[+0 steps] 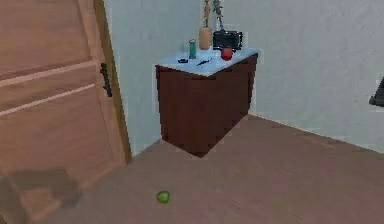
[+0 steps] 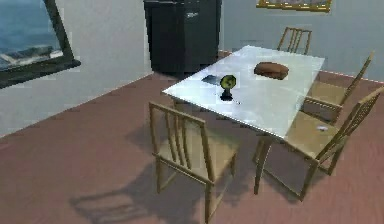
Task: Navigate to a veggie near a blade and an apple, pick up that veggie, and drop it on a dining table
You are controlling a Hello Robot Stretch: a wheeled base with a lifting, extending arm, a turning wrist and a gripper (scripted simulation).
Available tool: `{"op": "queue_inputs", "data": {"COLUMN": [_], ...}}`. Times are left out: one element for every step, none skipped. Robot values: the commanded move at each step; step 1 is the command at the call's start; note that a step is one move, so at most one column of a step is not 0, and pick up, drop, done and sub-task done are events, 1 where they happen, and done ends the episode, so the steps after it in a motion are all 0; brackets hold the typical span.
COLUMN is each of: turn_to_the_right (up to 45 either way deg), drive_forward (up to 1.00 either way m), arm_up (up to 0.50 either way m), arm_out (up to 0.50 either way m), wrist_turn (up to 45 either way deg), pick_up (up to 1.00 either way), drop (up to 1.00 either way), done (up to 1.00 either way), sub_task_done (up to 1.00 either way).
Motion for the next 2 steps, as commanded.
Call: {"op": "queue_inputs", "data": {"turn_to_the_right": [0.0, 18.0], "drive_forward": [1.0, 0.0], "arm_up": [0.0, 0.0], "arm_out": [0.0, 0.0], "wrist_turn": [0.0, 0.0], "pick_up": [0.0, 0.0], "drop": [0.0, 0.0], "done": [0.0, 0.0], "sub_task_done": [0.0, 0.0]}}
